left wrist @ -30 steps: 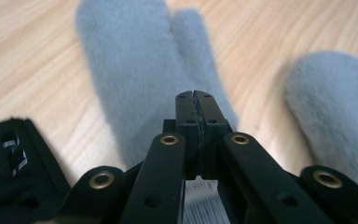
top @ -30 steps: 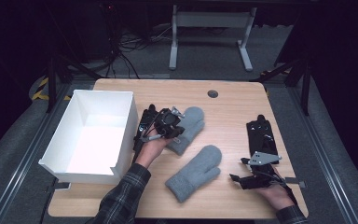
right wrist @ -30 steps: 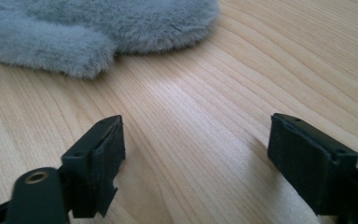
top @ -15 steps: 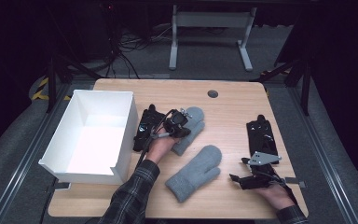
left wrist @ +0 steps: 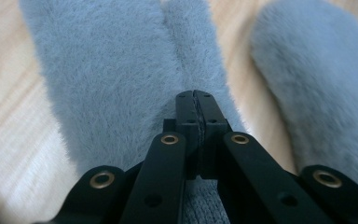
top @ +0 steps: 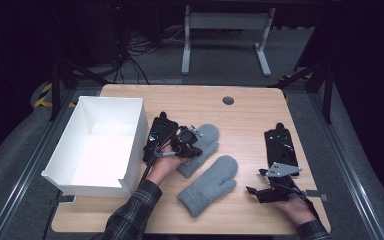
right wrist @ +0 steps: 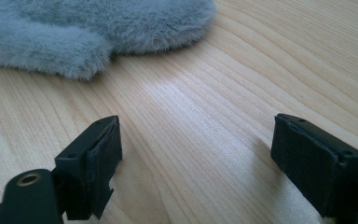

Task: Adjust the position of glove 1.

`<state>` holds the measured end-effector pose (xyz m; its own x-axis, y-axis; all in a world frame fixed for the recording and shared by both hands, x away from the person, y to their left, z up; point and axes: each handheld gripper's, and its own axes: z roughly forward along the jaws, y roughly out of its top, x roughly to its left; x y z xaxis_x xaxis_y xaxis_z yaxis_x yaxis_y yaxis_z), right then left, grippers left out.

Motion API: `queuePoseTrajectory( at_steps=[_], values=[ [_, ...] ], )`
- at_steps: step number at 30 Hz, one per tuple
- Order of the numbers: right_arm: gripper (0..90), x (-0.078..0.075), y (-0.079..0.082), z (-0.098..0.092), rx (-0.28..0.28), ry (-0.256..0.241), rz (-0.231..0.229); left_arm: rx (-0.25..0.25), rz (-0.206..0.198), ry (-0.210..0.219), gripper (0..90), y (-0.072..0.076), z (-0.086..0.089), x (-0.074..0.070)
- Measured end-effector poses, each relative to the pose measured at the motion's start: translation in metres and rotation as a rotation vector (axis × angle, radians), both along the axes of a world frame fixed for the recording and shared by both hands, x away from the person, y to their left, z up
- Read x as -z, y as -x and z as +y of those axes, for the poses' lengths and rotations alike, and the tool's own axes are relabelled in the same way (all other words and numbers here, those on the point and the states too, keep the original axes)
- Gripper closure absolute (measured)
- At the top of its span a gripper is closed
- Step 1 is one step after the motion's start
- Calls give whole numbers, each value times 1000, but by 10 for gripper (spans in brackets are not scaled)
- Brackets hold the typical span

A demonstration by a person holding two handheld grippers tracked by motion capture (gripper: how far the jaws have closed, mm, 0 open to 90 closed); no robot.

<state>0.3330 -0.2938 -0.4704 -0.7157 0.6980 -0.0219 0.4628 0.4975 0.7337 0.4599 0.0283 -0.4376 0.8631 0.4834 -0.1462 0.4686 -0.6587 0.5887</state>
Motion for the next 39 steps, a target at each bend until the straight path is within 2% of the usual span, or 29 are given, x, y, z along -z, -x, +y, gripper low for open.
queuePoseTrajectory(
  at_steps=[4, 8, 13, 15, 17, 20, 22, 24, 28, 32, 37, 39],
  values=[
    [167, 0, 0, 0, 0, 0, 0, 30, 1, -14, 899, 16, 5, -1],
    [167, 0, 0, 0, 0, 0, 0, 46, -3, -28, 899, 23, 7, -2],
    [166, 0, 0, 0, 0, 1, 0, 40, -10, -6, 886, 34, 13, -7],
    [166, 0, 0, 0, 0, 1, 0, 24, -28, 3, 829, 36, 15, -12],
    [166, 0, 0, 0, 0, 1, 0, 4, -64, 10, 755, 38, 18, -19],
    [166, 0, 0, 0, 1, 1, 0, -55, -108, 10, 611, 39, 22, -25],
    [166, 0, 0, 0, 1, 1, -1, -83, -105, -2, 536, 37, 24, -23],
    [166, 0, 0, 0, 0, 1, 0, -114, -95, -11, 507, 33, 25, -17],
    [166, 0, 0, 0, 0, 1, 0, -124, -62, -32, 476, 29, 25, -3],
    [166, 0, 0, 0, 1, 1, 0, -106, -36, -28, 548, 27, 24, 4],
    [166, 0, 0, 0, 1, 1, -1, -95, -44, -47, 749, 29, 21, 4],
    [166, 0, 0, 0, 1, 1, -1, -96, -44, -45, 797, 29, 21, 4]
  ],
)
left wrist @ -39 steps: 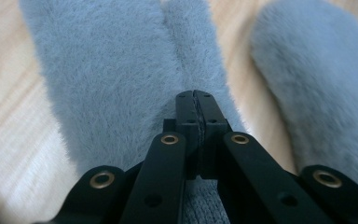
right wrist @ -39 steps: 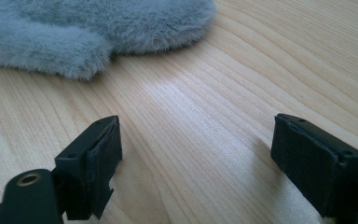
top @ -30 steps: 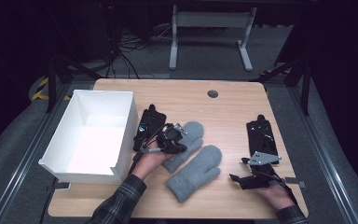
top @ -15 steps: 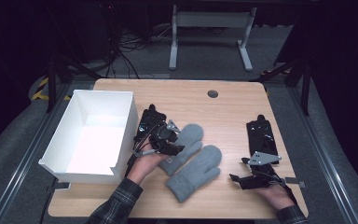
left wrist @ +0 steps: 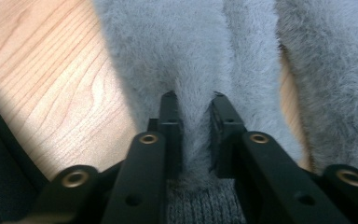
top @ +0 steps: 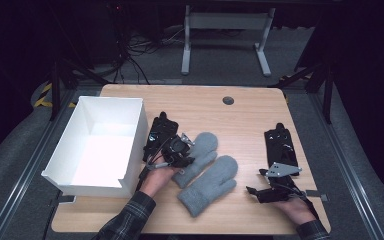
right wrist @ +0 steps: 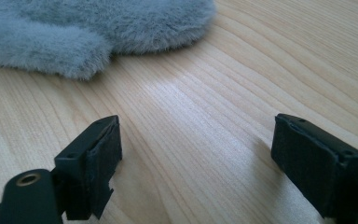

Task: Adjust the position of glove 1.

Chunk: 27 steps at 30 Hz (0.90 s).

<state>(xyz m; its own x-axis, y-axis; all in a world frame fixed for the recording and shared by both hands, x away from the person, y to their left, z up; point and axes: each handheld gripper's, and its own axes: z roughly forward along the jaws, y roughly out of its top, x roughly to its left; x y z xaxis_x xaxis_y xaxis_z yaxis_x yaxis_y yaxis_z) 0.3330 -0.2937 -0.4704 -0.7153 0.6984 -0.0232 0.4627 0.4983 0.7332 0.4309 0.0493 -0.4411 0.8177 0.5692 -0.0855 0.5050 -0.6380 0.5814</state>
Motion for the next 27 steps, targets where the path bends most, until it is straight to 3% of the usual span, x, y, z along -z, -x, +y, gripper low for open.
queuePoseTrajectory(
  at_steps=[4, 5, 7, 12, 16, 18, 22, 27],
  values=[
    [166, 0, 0, 0, 0, 0, 0, -3, 22, 19, 826, -2, 2, -3],
    [166, 0, 0, 0, 0, 0, 0, 0, 46, 48, 830, -3, 6, -7],
    [166, 0, 0, 0, 0, 0, 0, -4, 57, 68, 832, -3, 9, -11],
    [166, 0, 0, 0, 0, 0, 0, -4, 58, 123, 834, -1, 16, -21],
    [165, 0, 0, 0, 0, 0, -1, -1, 46, 180, 834, 3, 23, -39],
    [163, 0, 0, 0, 1, 1, -2, 8, 39, 189, 833, 7, 24, -45],
    [163, 0, 0, 0, 1, 1, -2, 29, 61, 230, 833, 14, 25, -53],
    [163, 0, 0, 0, 2, 1, -1, 50, 71, 246, 832, 26, 23, -61]
  ],
)
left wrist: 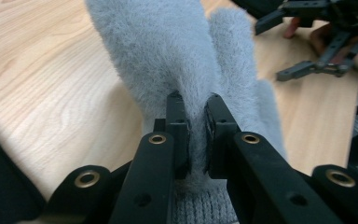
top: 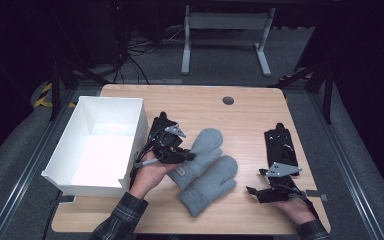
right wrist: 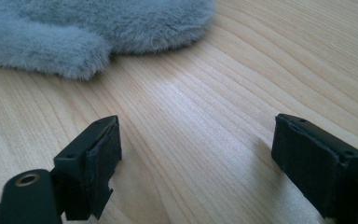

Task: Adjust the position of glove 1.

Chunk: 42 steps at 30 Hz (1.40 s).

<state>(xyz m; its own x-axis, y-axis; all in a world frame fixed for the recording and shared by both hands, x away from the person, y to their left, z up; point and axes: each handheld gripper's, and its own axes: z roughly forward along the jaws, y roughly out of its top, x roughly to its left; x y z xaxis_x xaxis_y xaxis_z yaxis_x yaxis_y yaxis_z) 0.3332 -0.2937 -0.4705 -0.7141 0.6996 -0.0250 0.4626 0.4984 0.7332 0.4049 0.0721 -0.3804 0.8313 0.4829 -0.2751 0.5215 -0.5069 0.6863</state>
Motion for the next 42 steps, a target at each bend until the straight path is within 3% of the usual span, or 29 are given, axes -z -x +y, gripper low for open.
queuePoseTrajectory(
  at_steps=[6, 15, 27, 35, 38, 42],
  values=[
    [163, 0, 0, 0, 0, -1, 2, 27, 10, 26, 832, 15, -7, -7],
    [163, 0, 0, 0, 1, -1, 2, 68, 30, 5, 832, 30, -24, 0],
    [163, 0, 0, 0, 0, -1, 2, 104, 50, -20, 831, 34, -40, 13],
    [163, 0, 0, 0, 0, 0, 2, 118, 63, -67, 829, 33, -47, 29],
    [162, 0, 0, 0, 1, -1, 1, 114, 58, -106, 828, 33, -52, 39],
    [163, 0, 0, 0, 0, 0, 1, 119, 63, -103, 816, 32, -52, 42]
  ],
)
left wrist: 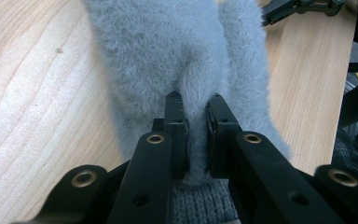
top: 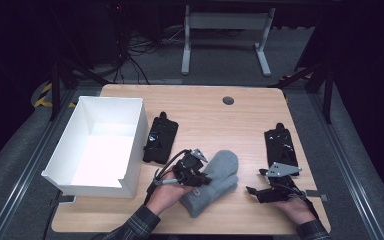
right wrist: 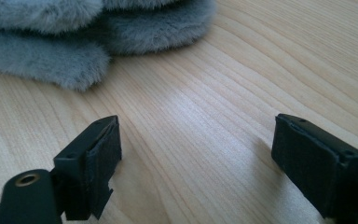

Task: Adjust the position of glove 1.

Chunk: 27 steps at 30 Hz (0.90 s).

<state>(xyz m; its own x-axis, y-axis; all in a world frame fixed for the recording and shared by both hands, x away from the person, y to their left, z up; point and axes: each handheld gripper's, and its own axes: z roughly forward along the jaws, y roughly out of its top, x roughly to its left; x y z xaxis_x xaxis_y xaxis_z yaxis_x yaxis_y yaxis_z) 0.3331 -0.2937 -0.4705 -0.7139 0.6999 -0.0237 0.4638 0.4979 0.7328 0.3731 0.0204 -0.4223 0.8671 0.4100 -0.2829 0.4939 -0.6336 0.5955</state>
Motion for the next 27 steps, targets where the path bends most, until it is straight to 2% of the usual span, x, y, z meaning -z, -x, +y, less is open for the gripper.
queuePoseTrajectory(
  at_steps=[2, 5, 7, 9, 14, 19, 23, 25, 27],
  values=[
    [163, 0, 0, 0, 0, 0, 0, 1, -4, 21, 782, 0, 1, -2],
    [163, 0, 0, 0, 0, 0, 0, 9, -10, 49, 665, -1, 4, -9],
    [163, 0, 0, 0, 0, 0, 0, 7, -24, 55, 560, -1, 5, -13],
    [162, 0, 0, 0, 0, 0, 0, 6, -52, 82, 524, -3, 7, -22],
    [163, 0, 0, 0, 0, 0, 0, 6, -94, 93, 368, -14, 3, -30],
    [162, 0, 0, 0, 0, 0, -1, 26, -85, 52, 218, -26, -10, -20],
    [162, 0, 0, 0, 0, 3, -2, 30, -69, -1, 158, -31, -20, -6],
    [162, 0, 0, 0, 0, 3, -2, 33, -62, -6, 153, -31, -22, -3],
    [162, 0, 0, 0, -1, 0, -2, 46, -46, -30, 150, -31, -27, 5]
  ],
)
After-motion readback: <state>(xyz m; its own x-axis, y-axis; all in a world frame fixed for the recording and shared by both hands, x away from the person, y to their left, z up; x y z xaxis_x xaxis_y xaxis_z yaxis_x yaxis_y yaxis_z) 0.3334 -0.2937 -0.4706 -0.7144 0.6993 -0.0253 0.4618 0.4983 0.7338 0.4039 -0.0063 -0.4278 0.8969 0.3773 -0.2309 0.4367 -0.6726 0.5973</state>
